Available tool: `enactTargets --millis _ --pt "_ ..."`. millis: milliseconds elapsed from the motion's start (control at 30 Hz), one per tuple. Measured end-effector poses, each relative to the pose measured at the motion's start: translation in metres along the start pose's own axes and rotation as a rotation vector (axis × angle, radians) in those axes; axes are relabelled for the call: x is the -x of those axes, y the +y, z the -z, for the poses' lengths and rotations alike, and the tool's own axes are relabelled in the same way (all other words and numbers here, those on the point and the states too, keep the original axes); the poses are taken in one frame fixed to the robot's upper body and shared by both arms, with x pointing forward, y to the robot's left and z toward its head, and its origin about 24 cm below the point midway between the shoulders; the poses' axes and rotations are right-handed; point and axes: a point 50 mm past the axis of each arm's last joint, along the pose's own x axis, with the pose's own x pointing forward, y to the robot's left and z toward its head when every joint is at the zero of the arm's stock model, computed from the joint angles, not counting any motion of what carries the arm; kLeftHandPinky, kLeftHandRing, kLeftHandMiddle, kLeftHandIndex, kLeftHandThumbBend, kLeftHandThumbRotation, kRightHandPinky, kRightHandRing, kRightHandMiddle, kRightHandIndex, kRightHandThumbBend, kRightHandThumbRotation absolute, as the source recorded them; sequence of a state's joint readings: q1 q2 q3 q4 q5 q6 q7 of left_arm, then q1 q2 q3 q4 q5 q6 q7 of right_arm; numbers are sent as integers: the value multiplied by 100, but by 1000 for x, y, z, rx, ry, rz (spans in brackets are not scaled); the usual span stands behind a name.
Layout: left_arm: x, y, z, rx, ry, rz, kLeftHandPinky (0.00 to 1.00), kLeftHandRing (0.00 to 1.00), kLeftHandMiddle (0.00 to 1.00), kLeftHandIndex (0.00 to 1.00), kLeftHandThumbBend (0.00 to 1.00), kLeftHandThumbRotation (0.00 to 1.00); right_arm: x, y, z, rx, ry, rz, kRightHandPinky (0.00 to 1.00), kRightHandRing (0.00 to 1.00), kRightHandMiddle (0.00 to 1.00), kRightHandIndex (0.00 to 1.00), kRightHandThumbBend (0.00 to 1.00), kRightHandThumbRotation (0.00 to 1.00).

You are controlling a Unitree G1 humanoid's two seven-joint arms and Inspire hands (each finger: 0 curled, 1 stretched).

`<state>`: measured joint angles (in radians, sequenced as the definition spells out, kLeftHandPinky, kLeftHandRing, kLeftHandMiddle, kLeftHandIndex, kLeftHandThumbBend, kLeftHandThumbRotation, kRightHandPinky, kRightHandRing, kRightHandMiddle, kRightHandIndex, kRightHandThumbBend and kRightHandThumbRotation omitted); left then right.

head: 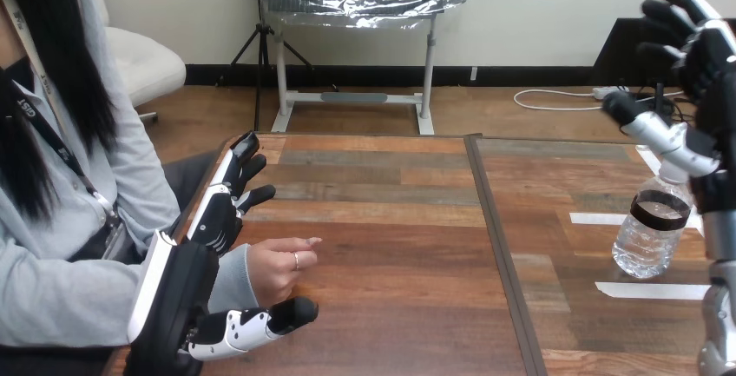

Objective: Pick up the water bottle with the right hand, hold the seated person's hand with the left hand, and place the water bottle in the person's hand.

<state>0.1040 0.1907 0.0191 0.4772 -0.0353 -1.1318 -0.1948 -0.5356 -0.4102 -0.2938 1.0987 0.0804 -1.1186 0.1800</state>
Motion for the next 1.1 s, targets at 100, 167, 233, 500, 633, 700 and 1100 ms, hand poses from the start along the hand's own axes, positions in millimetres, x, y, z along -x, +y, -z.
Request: enactTargets --millis 100,167,233,500,633,700,1100 --pt "0 0 0 1 0 -1 85 95 98 96 100 59 -1 -3 2 13 18 13 76 84 83 87 100 52" --pt "0 0 0 1 1 -1 85 95 98 97 100 59 -1 -5 3 22 31 19 76 84 83 87 100 52" --pt "0 0 0 1 2 -1 85 95 98 97 100 58 -1 -7 4 27 43 26 76 84 83 87 100 52" --pt "0 0 0 3 2 -4 86 96 98 97 100 57 1 -12 9 44 90 53 75 83 82 87 100 54" --pt "0 1 0 6 1 -7 86 96 99 98 100 57 2 -13 11 58 108 59 74 83 82 87 100 55" --pt "0 1 0 6 1 -8 87 96 99 98 100 57 2 -14 11 65 114 60 73 83 82 87 100 55" --pt "0 1 0 7 1 -9 88 96 99 97 100 57 3 -18 13 96 143 73 71 82 81 86 100 57"
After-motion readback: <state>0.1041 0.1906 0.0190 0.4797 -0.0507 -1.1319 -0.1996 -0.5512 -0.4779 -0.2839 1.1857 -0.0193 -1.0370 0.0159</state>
